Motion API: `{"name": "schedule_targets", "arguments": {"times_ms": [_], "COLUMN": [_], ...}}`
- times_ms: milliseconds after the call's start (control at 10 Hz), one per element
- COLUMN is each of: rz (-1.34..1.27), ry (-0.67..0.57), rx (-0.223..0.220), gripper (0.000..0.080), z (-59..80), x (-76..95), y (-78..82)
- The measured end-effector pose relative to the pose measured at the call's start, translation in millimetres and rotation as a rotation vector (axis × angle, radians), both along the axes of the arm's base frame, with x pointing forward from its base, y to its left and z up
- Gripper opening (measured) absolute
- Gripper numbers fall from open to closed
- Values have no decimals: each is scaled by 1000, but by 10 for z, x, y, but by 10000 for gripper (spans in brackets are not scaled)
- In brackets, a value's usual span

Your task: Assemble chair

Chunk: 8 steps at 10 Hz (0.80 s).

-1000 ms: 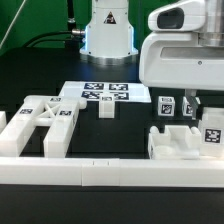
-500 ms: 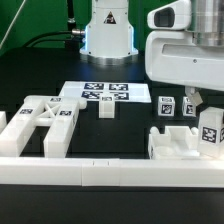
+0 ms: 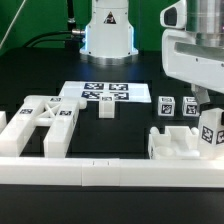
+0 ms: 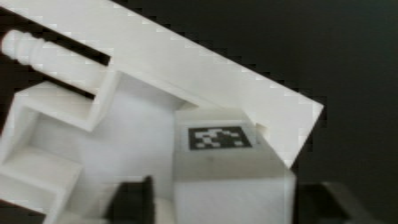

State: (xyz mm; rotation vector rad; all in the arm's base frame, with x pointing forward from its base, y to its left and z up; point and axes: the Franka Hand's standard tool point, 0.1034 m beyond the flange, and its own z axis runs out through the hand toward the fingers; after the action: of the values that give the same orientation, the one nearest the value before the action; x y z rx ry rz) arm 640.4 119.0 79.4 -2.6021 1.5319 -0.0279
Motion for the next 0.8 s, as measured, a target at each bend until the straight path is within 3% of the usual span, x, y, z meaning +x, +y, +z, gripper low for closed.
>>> {"name": "schedule_targets", "arguments": {"times_ms": [100, 200, 300, 800], "rz": [93, 92, 160, 725], "ry": [-3, -20, -25, -29], "rx": [-6, -3, -9, -84], "gripper": [516, 516, 621, 649], "z": [14, 21, 17, 42], "x": [8, 32, 29, 21], "y": [-10, 4, 5, -9]}}
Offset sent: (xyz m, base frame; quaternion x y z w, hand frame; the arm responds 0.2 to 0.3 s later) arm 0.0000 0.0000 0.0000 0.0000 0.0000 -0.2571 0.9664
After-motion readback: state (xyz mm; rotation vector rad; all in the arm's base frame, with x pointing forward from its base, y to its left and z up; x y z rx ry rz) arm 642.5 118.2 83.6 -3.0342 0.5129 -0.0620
